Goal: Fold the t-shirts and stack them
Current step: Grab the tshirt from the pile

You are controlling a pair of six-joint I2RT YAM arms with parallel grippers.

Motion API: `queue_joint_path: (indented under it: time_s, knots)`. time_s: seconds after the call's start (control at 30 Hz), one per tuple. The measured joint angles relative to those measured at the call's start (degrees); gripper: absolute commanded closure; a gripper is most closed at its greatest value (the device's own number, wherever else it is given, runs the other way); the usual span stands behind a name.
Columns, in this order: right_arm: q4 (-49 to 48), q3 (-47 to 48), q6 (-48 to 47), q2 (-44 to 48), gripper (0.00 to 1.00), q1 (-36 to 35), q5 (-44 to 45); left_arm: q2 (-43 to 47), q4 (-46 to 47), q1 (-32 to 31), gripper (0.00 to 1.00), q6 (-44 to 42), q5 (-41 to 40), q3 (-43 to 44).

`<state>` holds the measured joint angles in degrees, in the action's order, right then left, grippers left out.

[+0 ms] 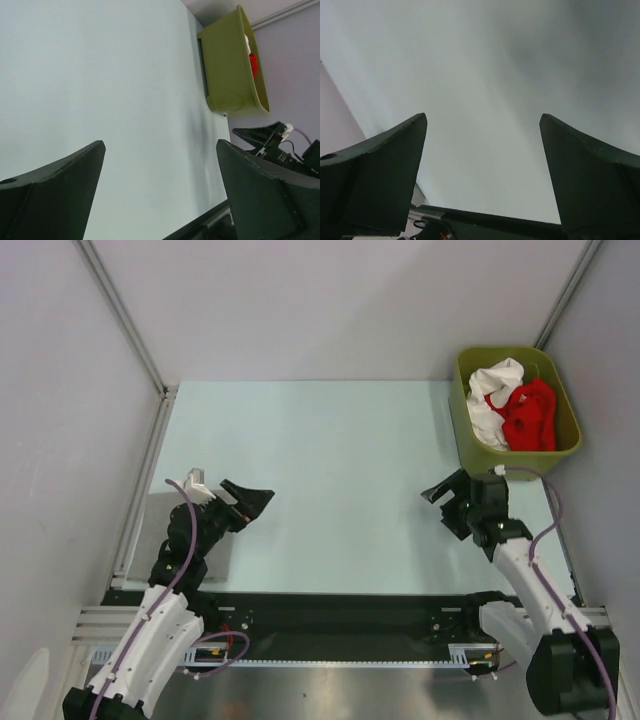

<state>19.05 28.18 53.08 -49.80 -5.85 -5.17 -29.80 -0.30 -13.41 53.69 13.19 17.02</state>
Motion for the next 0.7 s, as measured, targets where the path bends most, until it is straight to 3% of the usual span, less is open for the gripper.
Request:
queue_joint_path:
  time_s: [0.47, 0.7]
  knots:
    - [14.1, 39.8, -8.7, -26.7, 0.04, 4.5, 14.1, -1.4, -16.5, 0.8, 0.0, -8.1, -3.1, 10.5]
    - [9.9, 56.5, -17.3, -39.2, 0.08, 10.8, 26.3, -2.4, -21.2, 1.6, 0.0, -17.7, 2.4, 17.7]
